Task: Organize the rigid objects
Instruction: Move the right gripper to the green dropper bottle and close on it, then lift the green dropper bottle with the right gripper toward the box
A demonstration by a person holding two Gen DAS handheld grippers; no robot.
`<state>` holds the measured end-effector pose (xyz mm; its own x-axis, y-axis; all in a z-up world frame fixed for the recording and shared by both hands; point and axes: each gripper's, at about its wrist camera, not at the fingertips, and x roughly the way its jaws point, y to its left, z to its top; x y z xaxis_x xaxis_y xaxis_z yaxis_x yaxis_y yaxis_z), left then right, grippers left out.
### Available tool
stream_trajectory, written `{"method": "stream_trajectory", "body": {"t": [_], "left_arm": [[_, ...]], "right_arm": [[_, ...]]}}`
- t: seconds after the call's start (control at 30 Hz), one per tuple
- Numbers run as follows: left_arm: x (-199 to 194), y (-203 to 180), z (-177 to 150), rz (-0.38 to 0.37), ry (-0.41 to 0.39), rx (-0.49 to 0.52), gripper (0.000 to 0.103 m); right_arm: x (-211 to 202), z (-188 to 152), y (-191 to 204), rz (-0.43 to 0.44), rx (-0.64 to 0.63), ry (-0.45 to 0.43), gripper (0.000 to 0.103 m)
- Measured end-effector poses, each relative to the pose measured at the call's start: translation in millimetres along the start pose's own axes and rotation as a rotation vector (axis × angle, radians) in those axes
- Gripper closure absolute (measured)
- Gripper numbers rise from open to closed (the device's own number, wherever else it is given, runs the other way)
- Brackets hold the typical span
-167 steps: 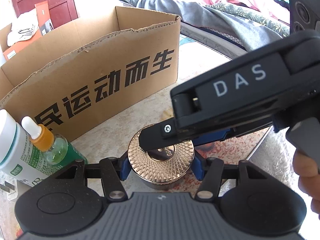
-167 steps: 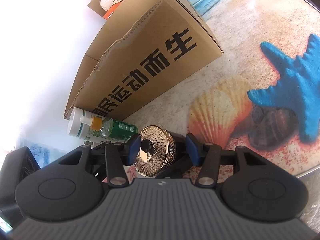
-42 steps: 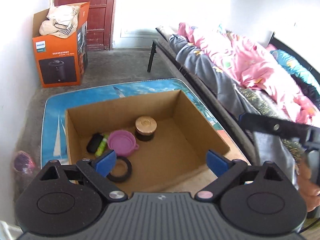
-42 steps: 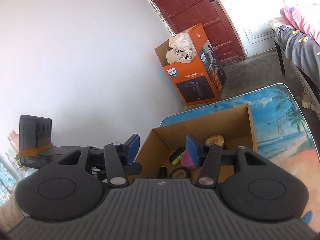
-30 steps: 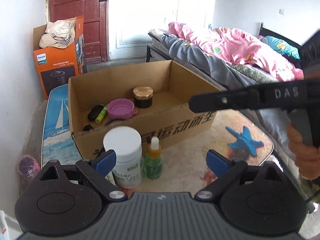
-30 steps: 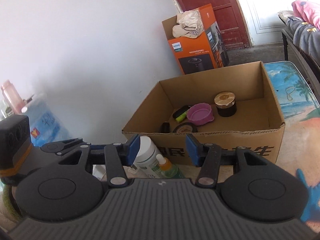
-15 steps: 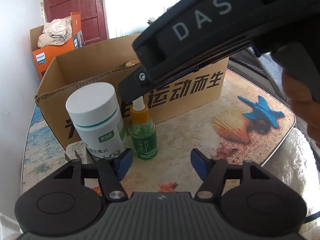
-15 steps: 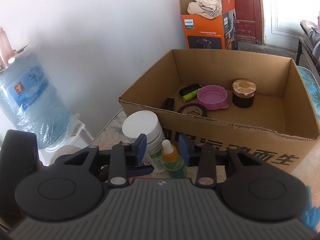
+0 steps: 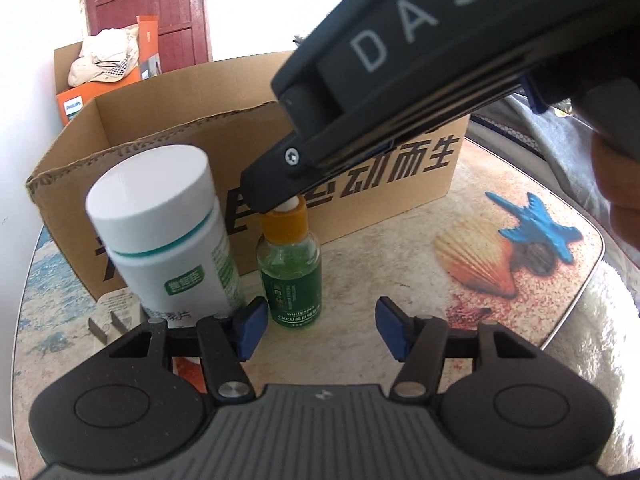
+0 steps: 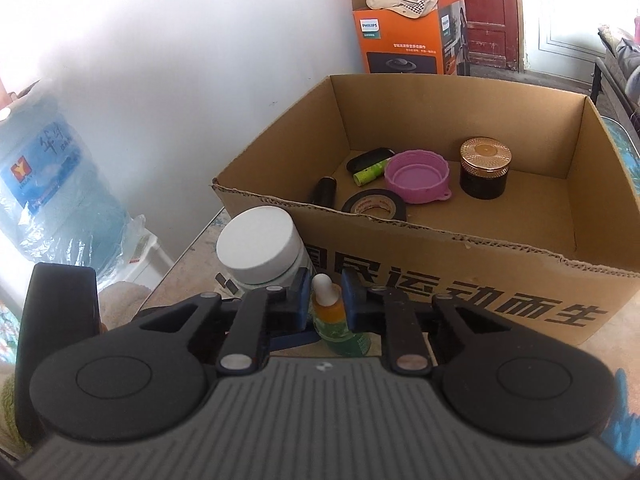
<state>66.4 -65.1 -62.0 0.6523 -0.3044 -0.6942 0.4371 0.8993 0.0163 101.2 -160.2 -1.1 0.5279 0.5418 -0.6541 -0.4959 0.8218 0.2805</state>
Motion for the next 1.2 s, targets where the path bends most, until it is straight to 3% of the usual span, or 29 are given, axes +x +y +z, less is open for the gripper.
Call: {"method": "stream_trajectory", "body": {"t": [0.4,0.67,0.97,1.2], "left_arm": [[5.4,-44.0,4.8,-0.138,-0.006,0.125,0.045],[18.3,-50.5,9.8,-0.088,0.035,0.102,0.058],[23.4,-51.2,12.9,-0.058,0.009,0.1,0.069],[23.0,-54.5,16.7,-0.057,0.014,0.081,0.07]], "right_arm": [[-45.9,-28.7,-33.0,-0.097,0.127,-0.025,0.086],[-50.9,-35.7,-40.8,-0.094,0.141,-0.039,0.085],[-44.5,-38.2,-45.4,-0.081,0.153,-0.035,0.083],[-46.7,-40.7,-49.0,-0.076,0.19,-0.035,0.084]]}}
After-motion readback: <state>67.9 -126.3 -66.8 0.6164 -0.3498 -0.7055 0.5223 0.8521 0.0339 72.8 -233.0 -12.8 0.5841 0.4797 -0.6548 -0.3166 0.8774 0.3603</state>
